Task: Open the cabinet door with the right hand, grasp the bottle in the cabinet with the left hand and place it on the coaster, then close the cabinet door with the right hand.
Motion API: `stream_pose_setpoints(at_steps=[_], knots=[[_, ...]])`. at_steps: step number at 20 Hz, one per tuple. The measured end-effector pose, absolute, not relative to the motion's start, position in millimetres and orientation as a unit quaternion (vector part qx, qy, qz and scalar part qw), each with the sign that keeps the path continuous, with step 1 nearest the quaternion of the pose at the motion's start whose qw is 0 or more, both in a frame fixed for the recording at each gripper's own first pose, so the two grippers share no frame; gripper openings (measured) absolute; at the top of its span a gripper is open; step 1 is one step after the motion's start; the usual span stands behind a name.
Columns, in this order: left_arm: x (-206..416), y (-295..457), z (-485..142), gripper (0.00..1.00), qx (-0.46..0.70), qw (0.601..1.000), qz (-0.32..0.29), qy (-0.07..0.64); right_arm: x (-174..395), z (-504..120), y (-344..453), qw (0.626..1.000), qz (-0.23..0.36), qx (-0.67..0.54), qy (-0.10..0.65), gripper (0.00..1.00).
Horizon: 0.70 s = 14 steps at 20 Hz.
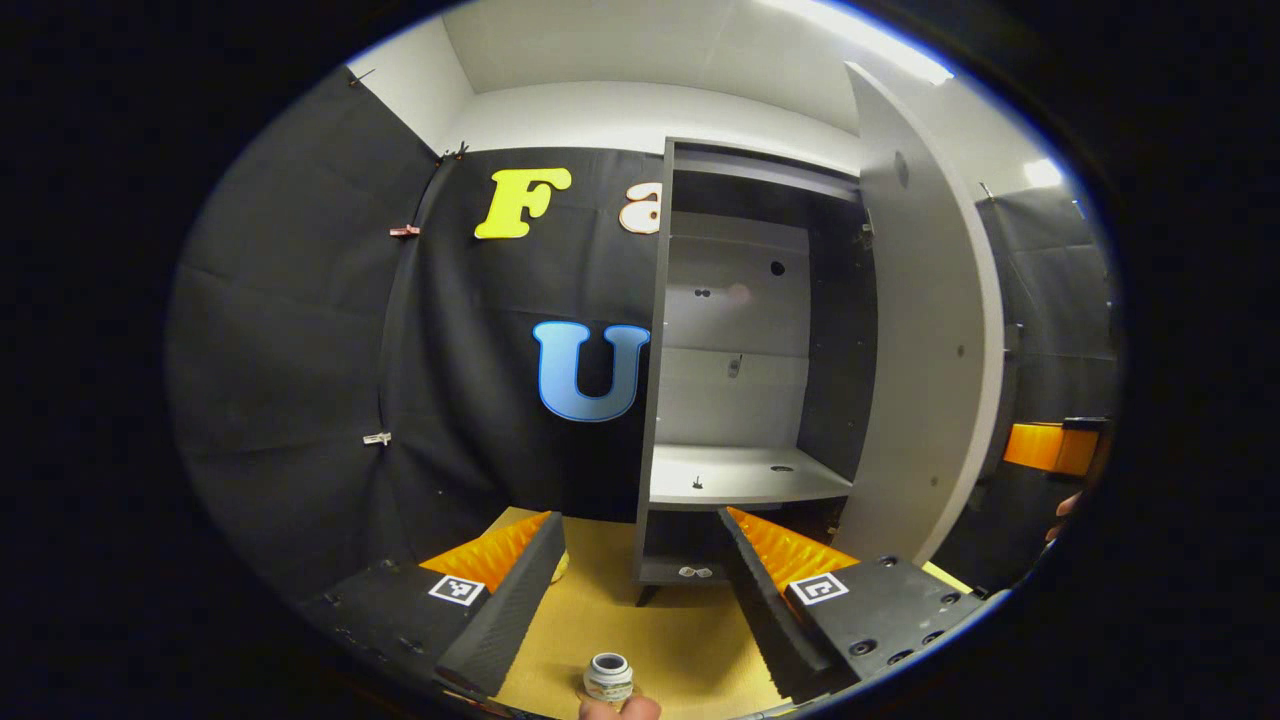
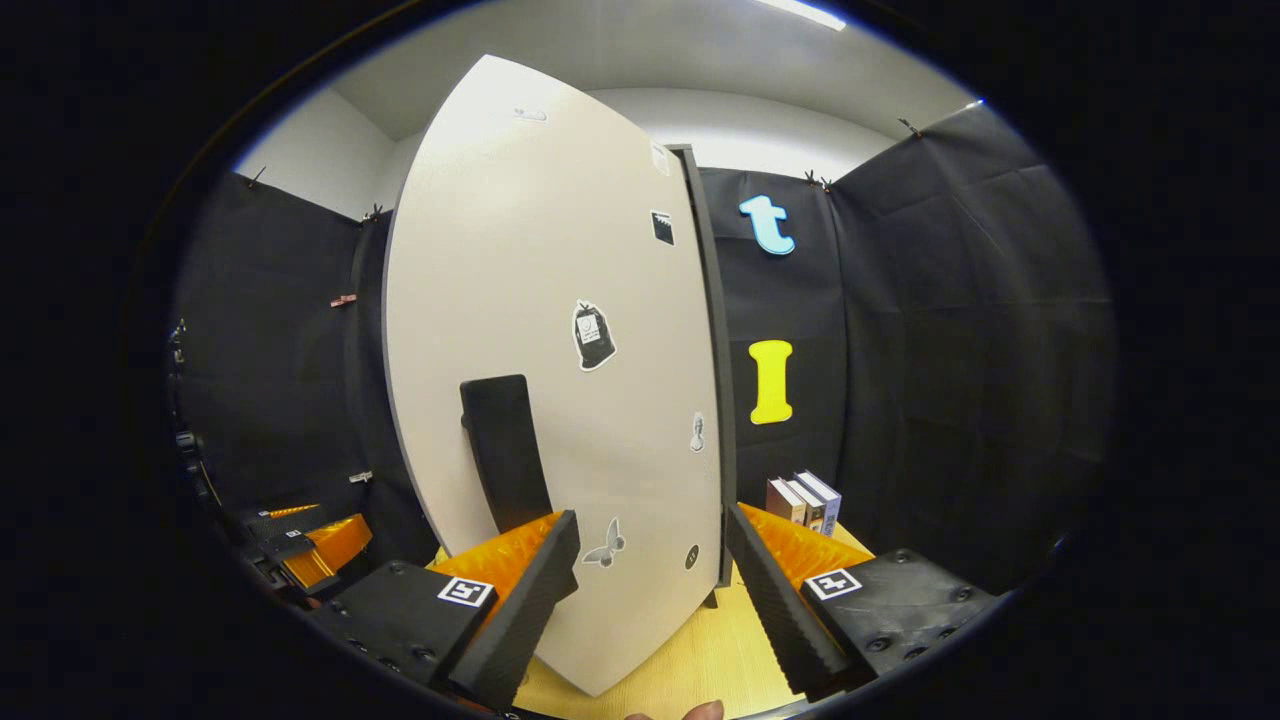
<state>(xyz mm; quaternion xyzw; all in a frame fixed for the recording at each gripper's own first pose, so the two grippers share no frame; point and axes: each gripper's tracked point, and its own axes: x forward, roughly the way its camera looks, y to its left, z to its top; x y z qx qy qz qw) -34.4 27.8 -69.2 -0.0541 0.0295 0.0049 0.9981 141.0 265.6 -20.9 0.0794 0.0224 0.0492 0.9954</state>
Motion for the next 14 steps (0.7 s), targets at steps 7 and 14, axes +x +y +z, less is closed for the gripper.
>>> stream_pose_setpoints(at_steps=[7,14], knots=[[-33,31,-64,0.95,-0.049,0.998,0.005,0.027,160,-28,299,0.993,0.086,0.075,0.034,0.97],[-24,17,-56,0.95,-0.042,0.999,-0.01,0.02,157,-22,279,0.994,0.071,0.075,0.023,0.97]])
